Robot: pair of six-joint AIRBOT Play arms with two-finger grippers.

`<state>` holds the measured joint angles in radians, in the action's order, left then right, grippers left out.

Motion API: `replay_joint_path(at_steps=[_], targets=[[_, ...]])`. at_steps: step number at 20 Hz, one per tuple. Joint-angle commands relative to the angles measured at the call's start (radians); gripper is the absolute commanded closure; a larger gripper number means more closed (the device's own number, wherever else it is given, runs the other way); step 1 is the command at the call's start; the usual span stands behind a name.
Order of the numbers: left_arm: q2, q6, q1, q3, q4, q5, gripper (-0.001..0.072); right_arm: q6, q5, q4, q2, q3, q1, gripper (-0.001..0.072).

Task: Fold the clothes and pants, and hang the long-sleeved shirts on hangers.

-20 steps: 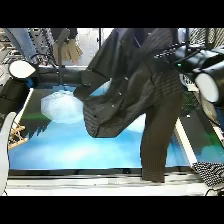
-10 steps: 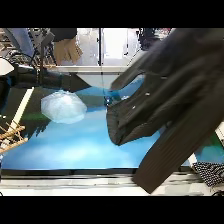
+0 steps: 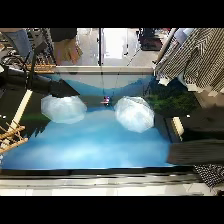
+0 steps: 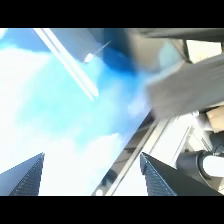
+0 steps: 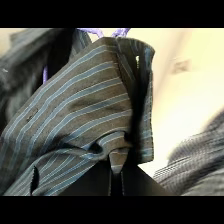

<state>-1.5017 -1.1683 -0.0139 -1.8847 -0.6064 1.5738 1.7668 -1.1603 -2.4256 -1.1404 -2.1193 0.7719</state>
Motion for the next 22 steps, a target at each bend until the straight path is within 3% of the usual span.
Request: replay_joint_path(at_steps=[1, 4, 6, 9, 11, 12, 13, 14, 15, 18, 20, 22], targets=[[0.001, 0.0, -0.009, 0.0, -0.004, 0.065, 0.0067, -0.011, 0.156, 0.112, -0.051, -0.021, 0.283, 0.0692], [0.001, -0.008, -0.009, 0.0, -0.003, 0.122, 0.0067, 0.027, 0.241, 0.194, -0.101, -0.021, 0.451, 0.0691], [0.001, -0.047, -0.009, 0.0, -0.003, 0.122, 0.0067, 0.029, 0.224, 0.257, -0.126, -0.011, 0.541, 0.0691], [0.001, -0.06, -0.007, 0.0, -0.003, 0.121, 0.0067, 0.139, 0.165, 0.219, -0.112, 0.048, 0.594, 0.0691], [0.001, -0.06, -0.007, 0.0, -0.002, 0.121, 0.0067, 0.152, 0.173, 0.222, -0.098, 0.064, 0.592, 0.0685], [0.001, -0.06, -0.007, 0.0, -0.003, 0.121, 0.0067, 0.152, 0.193, 0.241, -0.088, 0.063, 0.584, 0.055], [0.001, -0.059, -0.007, 0.0, -0.003, 0.122, 0.0067, 0.152, 0.224, 0.262, -0.074, 0.063, 0.576, 0.0229], [0.001, -0.059, -0.007, 0.0, -0.003, 0.123, 0.0067, 0.152, 0.27, 0.283, -0.058, 0.063, 0.572, -0.0006], [0.001, -0.059, -0.007, 0.0, -0.003, 0.123, 0.0067, 0.152, 0.315, 0.326, -0.035, 0.063, 0.572, 0.0019], [-0.006, -0.059, -0.007, 0.0, -0.003, 0.121, 0.0066, 0.151, 0.488, 0.644, 0.062, 0.063, 0.572, 0.0012], [-0.016, -0.054, -0.007, 0.0, -0.019, 0.12, 0.0067, 0.143, 0.49, 1.059, 0.123, 0.064, 0.555, 0.0016], [-0.016, -0.053, -0.006, 0.0, -0.212, 0.109, 0.0067, -0.065, 0.354, 1.486, 0.129, 0.067, 0.439, 0.0035]])
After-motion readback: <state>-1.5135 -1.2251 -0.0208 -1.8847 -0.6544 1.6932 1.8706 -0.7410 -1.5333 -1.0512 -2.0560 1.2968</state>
